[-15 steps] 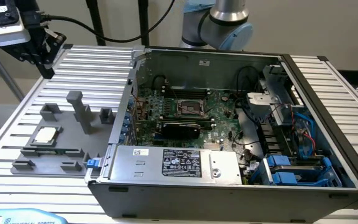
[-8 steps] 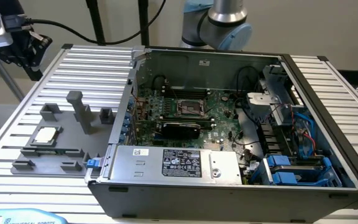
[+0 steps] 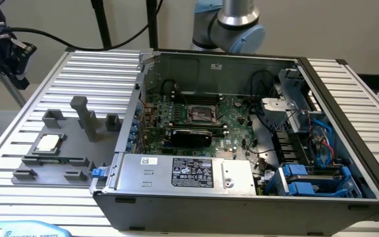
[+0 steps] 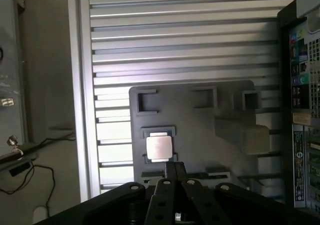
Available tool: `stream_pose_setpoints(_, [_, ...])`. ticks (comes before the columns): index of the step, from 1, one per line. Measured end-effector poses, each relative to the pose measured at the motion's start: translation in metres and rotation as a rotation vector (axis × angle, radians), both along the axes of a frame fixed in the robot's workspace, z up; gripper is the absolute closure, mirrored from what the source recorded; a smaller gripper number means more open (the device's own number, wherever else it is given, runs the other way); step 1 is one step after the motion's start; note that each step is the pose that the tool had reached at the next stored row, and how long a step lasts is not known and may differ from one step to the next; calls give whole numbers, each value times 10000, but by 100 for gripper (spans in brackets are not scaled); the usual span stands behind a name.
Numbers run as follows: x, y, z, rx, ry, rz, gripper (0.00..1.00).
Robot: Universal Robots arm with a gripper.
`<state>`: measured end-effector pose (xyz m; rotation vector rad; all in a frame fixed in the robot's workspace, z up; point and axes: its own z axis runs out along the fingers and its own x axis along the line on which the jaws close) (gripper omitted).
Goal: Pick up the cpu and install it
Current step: 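Reach for the cpu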
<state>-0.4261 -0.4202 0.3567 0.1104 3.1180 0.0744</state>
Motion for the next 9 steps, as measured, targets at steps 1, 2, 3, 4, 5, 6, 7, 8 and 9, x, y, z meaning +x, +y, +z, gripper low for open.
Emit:
stream_pose_setpoints(1, [-45,0,-18,0,-1,0,89])
stream_pose_setpoints(2, [-81,1,-34,-1,1,-1,89])
stream_pose_setpoints(3, [-104,1,-52,-1,0,0,89])
stream_pose_setpoints(4, [-121,1,-67,0,0,-1,89])
stream_pose_setpoints(5, [-124,1,-74,1,0,0,89])
stream_pose_setpoints(6, [-125,1,-74,0,2,1,89])
stream_pose_setpoints(7, [-125,1,-74,-1,3,1,89])
stream_pose_setpoints(8, [-125,1,-74,-1,4,0,89])
stream_pose_setpoints(9, [-126,2,-74,-1,4,0,89])
